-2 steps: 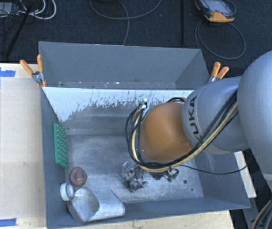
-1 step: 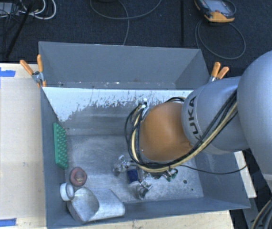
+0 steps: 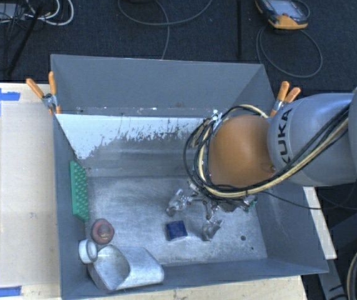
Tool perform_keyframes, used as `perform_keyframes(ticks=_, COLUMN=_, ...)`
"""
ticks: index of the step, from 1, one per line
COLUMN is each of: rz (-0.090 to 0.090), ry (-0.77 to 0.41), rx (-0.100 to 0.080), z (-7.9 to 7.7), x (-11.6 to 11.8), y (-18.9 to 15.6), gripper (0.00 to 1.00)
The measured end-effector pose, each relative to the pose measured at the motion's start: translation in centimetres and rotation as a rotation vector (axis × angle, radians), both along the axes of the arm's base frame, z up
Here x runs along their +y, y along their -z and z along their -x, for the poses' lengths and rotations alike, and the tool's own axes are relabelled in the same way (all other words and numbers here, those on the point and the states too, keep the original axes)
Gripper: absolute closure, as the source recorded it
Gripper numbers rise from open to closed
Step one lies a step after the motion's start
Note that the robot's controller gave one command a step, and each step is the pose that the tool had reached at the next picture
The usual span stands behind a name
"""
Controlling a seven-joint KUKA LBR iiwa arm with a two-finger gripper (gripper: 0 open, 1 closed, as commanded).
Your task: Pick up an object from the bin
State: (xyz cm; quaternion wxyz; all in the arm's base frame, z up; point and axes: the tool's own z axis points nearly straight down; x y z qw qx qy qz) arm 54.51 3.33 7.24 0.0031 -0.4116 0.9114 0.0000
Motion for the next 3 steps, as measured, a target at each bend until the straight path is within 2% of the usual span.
perform_keyframes(ticks=1, rz=0.002, ry=-0.243, rx=0.003, z=3.8, x=2.9, y=0.1, gripper=0.0)
perform_keyframes(ticks=2, rz=0.007, ry=-0.239, rx=0.006, z=3.7, x=2.7, y=-0.1, gripper=1.0)
perform_keyframes(ticks=3, rz=0.003, ry=-0.644, rx=0.0, z=2.3, x=1.7, y=-18.0, gripper=1.0)
